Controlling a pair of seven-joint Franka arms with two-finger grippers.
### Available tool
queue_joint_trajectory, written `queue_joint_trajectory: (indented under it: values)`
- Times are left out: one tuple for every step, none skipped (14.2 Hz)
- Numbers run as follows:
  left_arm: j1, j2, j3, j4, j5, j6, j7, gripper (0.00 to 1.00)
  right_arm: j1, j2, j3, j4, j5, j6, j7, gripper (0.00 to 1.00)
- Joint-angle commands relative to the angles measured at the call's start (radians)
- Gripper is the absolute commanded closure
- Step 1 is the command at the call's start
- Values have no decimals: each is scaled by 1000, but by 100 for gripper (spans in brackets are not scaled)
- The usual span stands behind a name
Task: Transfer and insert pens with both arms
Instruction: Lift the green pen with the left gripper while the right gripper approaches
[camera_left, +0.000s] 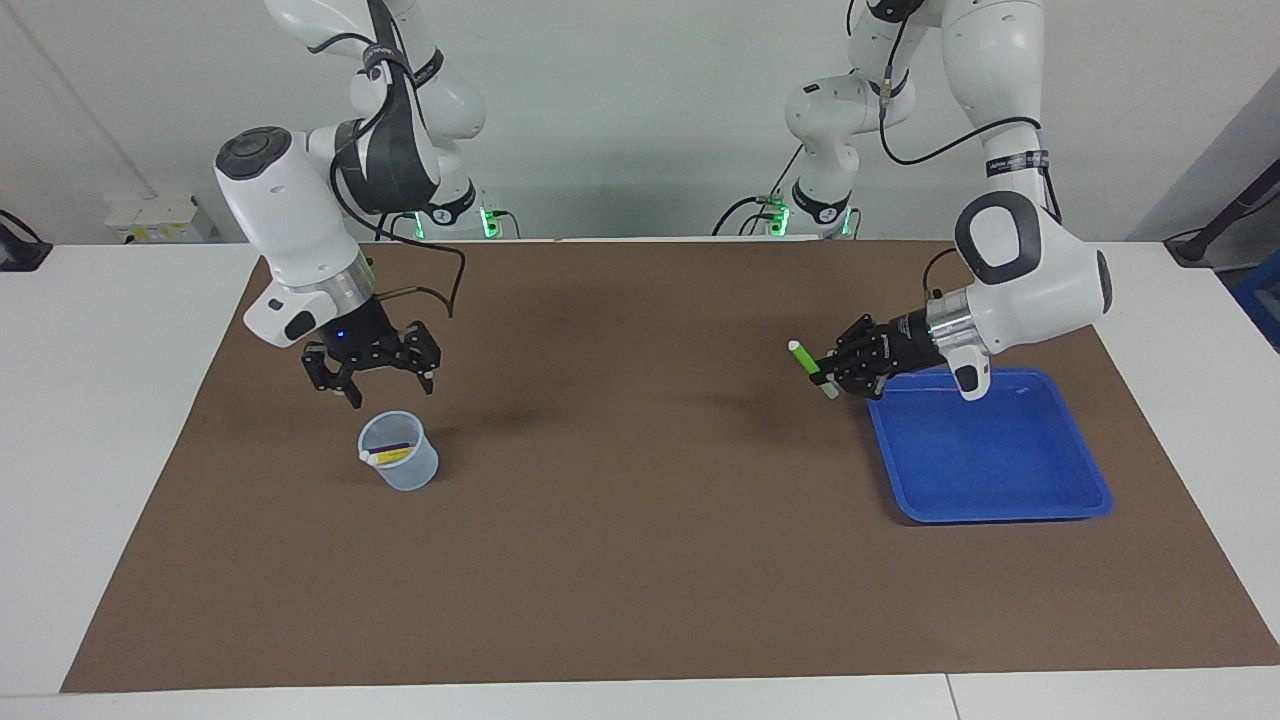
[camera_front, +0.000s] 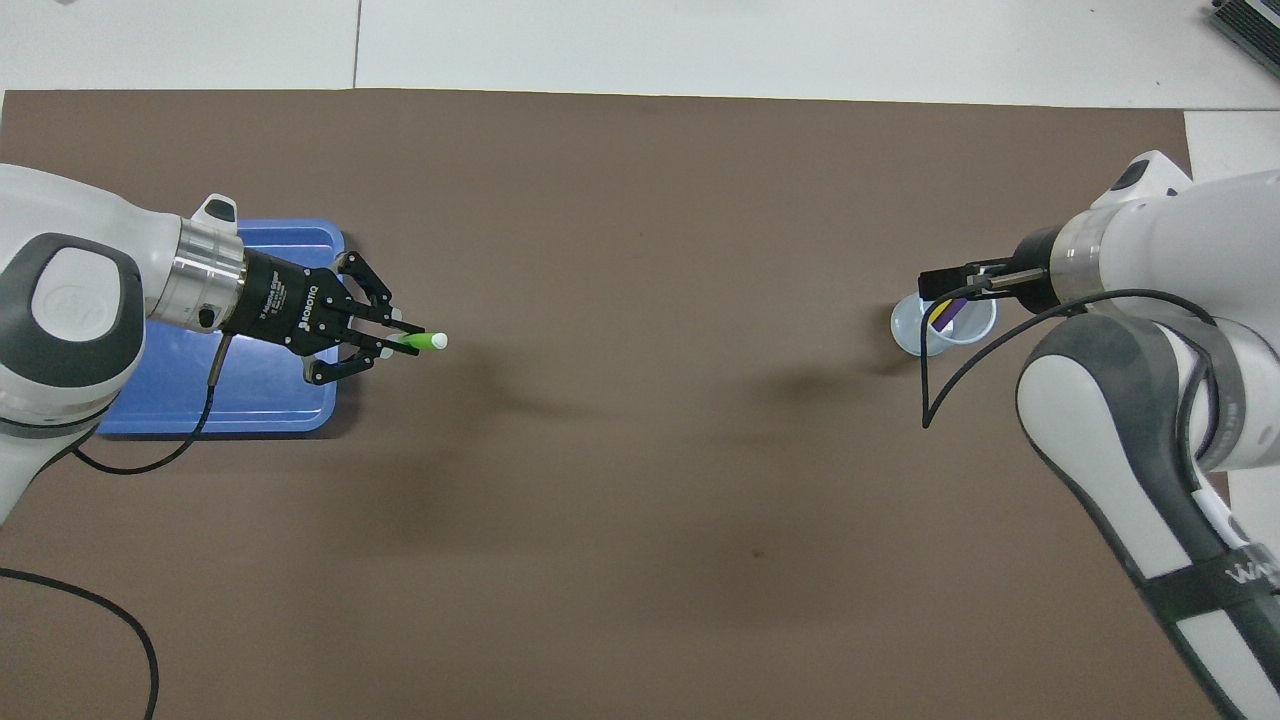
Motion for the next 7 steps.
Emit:
queue_joint_trajectory:
  values:
    - [-47,-24,6,-12,-29,22,-76,100,30,-5,6,-14,51,59,122,0]
    - [-58,-26,6,-12,-51,34,-107,100,67,-2,6,-10,70,65,176,0]
    - [-70,-27,6,-12,-80,44,-140,100,91,-2,6,-7,82,73,238,0]
    - [-89,-29,6,-12,-100,54,-160,100,107,-1,6,-4,90,91,306,0]
    - [-109,-34,6,-12,-109,73,-185,100,136,1,6,-2,97,115,367,0]
    - [-124,-34,6,-14,-114,91,-205,100,153,2,6,-2,116,137,423,0]
    - [-132,-34,4,-14,-130,103,-220,100,168,7,6,-1,148,155,479,0]
